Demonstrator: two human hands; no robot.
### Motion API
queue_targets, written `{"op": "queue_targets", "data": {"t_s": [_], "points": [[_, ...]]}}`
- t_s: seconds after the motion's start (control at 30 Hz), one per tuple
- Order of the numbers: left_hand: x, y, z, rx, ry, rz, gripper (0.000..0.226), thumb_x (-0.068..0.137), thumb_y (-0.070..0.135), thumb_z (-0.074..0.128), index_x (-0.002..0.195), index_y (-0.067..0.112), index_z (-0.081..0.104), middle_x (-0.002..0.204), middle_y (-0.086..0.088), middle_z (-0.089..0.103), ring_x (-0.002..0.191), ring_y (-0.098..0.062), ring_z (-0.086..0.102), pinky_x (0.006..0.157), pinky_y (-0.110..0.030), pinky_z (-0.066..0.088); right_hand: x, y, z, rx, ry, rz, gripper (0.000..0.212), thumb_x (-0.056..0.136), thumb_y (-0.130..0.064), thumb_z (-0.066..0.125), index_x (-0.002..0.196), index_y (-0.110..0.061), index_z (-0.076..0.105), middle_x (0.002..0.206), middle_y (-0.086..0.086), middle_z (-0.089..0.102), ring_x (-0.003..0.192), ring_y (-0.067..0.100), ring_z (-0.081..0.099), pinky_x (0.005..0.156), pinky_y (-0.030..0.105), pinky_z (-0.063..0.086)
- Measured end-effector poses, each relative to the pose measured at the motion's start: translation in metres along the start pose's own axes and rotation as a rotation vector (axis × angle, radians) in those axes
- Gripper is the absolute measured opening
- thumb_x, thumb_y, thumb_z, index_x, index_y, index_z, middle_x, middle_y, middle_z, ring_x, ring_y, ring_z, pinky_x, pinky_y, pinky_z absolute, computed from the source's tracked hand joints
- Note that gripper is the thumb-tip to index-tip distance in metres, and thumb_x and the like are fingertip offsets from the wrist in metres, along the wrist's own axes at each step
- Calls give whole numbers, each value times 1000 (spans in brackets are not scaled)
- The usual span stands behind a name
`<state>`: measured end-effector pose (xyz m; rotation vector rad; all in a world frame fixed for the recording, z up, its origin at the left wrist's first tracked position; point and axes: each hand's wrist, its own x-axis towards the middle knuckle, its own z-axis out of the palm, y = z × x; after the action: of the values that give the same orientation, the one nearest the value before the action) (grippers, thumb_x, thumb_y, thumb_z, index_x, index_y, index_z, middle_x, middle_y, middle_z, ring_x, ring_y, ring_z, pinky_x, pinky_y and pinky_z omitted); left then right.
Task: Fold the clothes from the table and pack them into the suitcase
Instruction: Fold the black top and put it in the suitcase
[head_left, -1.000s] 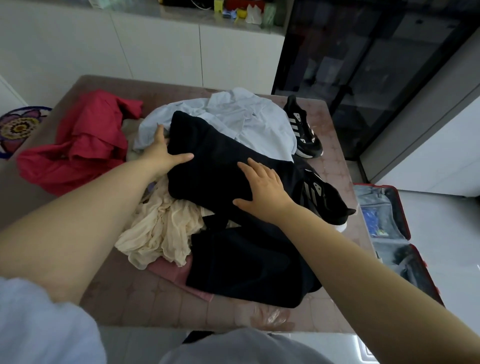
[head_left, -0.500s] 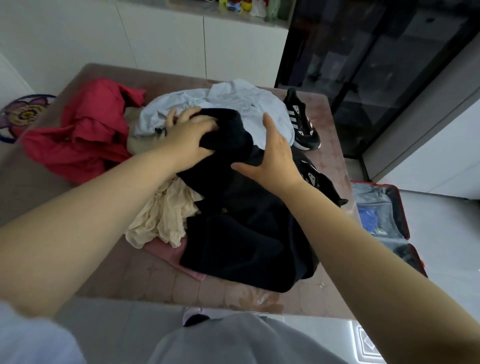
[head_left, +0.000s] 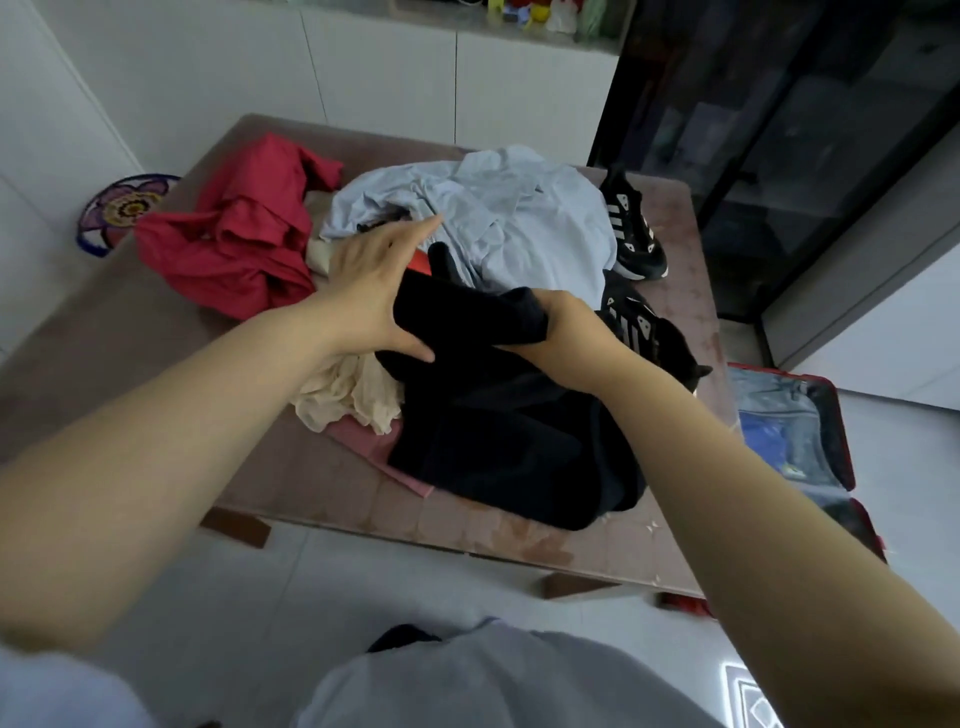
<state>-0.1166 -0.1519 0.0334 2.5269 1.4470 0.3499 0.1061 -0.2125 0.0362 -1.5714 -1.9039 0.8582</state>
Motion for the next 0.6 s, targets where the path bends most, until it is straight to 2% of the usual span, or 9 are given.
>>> {"op": "queue_targets", "data": {"t_s": [0.1,0.17,0.23,0.33,0.4,0.43,0.47,0.53,0.6], "points": [[-4,-9,1,-3,-216,5,133,50,50,86,147,39,-4,156,-4,4,144,-25,1,116,-46,6,-19,-6,-4,21,-93,-19,19,77,-16,78,90,-19,64,81,-12,64,82,3,60,78,21,48],[-9,-5,3,-5,-312,33,130,51,47,87,146,43,0,156,-3,0,144,-24,-2,116,-45,5,-32,-14,-1,30,-153,-20,21,76,-12,78,82,-24,61,76,-20,61,73,-9,57,76,14,47],[-17,0,4,39,-382,71,115,54,46,86,145,45,16,157,-2,-1,143,-25,-4,115,-46,4,-44,-25,6,44,-181,-8,27,76,-10,77,76,-29,58,74,-22,60,66,-16,55,71,5,44],[-31,-2,4,114,-433,173,68,62,46,81,124,38,55,156,4,13,144,-25,-2,116,-45,5,-61,-40,20,90,-162,15,27,77,-10,77,80,-30,60,77,-20,63,72,-16,57,73,6,45],[-45,-9,0,5,-498,233,37,68,37,81,101,35,66,136,11,47,137,-23,28,110,-31,23,-71,-50,27,121,-153,55,21,76,-12,78,88,-25,65,81,-19,65,75,-14,59,74,6,46],[-53,-12,-4,-98,-558,221,26,68,29,82,87,37,65,113,16,60,120,-17,47,96,-22,35,-76,-55,31,126,-154,78,22,75,-13,79,93,-20,67,83,-17,67,77,-13,61,75,7,48],[-62,-13,-11,-162,-631,191,25,68,23,82,75,35,62,89,19,64,98,-11,57,79,-15,41,-82,-60,36,135,-163,105,26,74,-14,79,97,-18,68,85,-16,69,80,-10,62,77,9,49],[-78,-15,-24,-183,-757,148,25,69,21,82,70,33,60,66,22,62,72,-1,59,60,-10,39,-95,-73,42,196,-194,156,28,73,-11,80,95,-21,67,86,-14,71,84,-3,66,78,11,51],[-91,-13,-40,-174,-869,143,23,70,22,82,75,32,61,64,25,64,65,9,59,57,-6,39,-112,-87,47,273,-212,188,29,71,-5,79,91,-22,66,83,-14,72,84,1,68,74,12,51]]}}
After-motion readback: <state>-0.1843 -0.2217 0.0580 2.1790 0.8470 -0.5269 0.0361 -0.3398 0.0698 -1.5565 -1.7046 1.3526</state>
